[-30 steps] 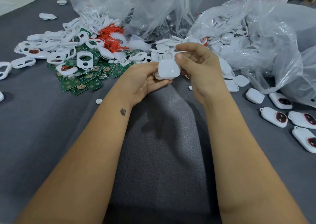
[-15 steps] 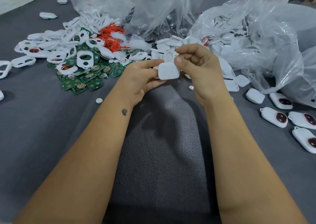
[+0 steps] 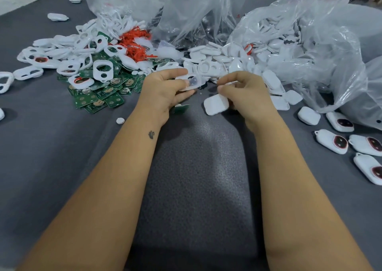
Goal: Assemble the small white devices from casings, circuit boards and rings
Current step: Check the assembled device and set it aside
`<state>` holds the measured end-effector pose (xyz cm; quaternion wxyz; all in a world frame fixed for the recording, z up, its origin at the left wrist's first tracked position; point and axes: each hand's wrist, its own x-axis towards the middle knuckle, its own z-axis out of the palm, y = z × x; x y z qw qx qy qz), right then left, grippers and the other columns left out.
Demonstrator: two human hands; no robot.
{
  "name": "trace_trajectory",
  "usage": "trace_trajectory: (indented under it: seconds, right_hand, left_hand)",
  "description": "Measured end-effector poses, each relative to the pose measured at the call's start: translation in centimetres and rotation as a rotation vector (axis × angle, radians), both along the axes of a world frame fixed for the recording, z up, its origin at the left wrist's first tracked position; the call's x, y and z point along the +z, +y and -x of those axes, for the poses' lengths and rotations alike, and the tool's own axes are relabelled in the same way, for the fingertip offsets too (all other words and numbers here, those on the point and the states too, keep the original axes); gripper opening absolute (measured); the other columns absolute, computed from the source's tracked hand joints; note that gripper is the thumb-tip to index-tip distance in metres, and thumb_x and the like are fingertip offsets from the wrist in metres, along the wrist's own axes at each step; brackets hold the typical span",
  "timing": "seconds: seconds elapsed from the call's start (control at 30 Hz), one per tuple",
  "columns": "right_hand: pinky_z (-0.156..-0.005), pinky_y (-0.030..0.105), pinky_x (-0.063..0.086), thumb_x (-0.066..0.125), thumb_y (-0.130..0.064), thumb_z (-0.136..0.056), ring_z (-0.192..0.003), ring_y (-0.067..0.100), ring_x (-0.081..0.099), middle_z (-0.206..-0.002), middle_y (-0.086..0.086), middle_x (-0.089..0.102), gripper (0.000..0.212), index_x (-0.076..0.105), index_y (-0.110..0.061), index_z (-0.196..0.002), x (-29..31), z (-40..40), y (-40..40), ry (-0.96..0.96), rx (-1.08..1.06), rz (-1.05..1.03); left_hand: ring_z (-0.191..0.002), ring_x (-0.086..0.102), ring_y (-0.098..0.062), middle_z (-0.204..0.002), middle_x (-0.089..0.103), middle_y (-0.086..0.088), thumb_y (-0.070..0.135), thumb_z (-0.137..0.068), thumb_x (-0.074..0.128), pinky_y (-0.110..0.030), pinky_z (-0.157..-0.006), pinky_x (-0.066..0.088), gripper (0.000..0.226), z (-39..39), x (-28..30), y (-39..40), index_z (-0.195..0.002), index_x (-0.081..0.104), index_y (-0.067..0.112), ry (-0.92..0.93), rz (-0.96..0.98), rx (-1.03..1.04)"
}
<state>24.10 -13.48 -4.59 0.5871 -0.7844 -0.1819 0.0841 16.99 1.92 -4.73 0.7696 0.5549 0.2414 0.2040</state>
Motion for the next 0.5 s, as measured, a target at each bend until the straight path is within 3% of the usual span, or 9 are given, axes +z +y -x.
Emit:
trace_trajectory:
  seconds: [0.07,0.2,0.37,0.5]
  right_hand:
    - [-0.057,0.017,0.042,0.062,-0.006,-0.082,-0.058,0.004,0.051,-0.063,-0.009,0.057,0.017,0.068,-0.02,-0.076,-0.1,0.3,0.5,-0.098,-0.019,0.12]
    - [-0.073,0.03,0.05,0.062,-0.02,-0.087,-0.068,0.01,0.057,-0.07,-0.006,0.063,0.013,0.069,-0.015,-0.077,0.1,0.8,1.5,-0.126,-0.056,0.021]
    - [-0.063,0.024,0.044,0.071,-0.012,-0.082,-0.06,0.007,0.051,-0.062,-0.005,0.056,0.004,0.07,-0.013,-0.078,0.0,1.1,1.9,-0.145,-0.05,0.041]
    - [-0.063,0.026,0.046,0.071,-0.01,-0.082,-0.06,0.01,0.052,-0.062,-0.004,0.056,0.014,0.066,-0.019,-0.072,0.3,1.1,1.8,-0.148,-0.114,-0.01]
  left_hand:
    - [-0.077,0.072,-0.017,-0.105,0.066,-0.017,-0.011,-0.086,0.061,-0.019,-0.062,0.056,0.021,0.0,0.0,0.0,-0.093,0.067,0.009,0.006,-0.029,-0.014]
    - [-0.074,0.072,-0.011,-0.092,0.07,-0.009,-0.008,-0.088,0.059,-0.019,-0.062,0.056,0.024,0.3,0.0,-0.1,-0.095,0.067,0.013,-0.022,-0.116,-0.099]
    - [-0.073,0.073,-0.017,-0.079,0.074,-0.005,-0.001,-0.094,0.056,-0.025,-0.062,0.058,0.016,0.1,0.0,-0.4,-0.094,0.068,0.01,-0.063,-0.043,-0.159]
    - [-0.079,0.074,-0.026,-0.086,0.075,-0.01,0.009,-0.099,0.047,-0.032,-0.063,0.059,0.021,-0.2,0.2,-0.2,-0.094,0.067,0.006,-0.046,0.132,-0.159]
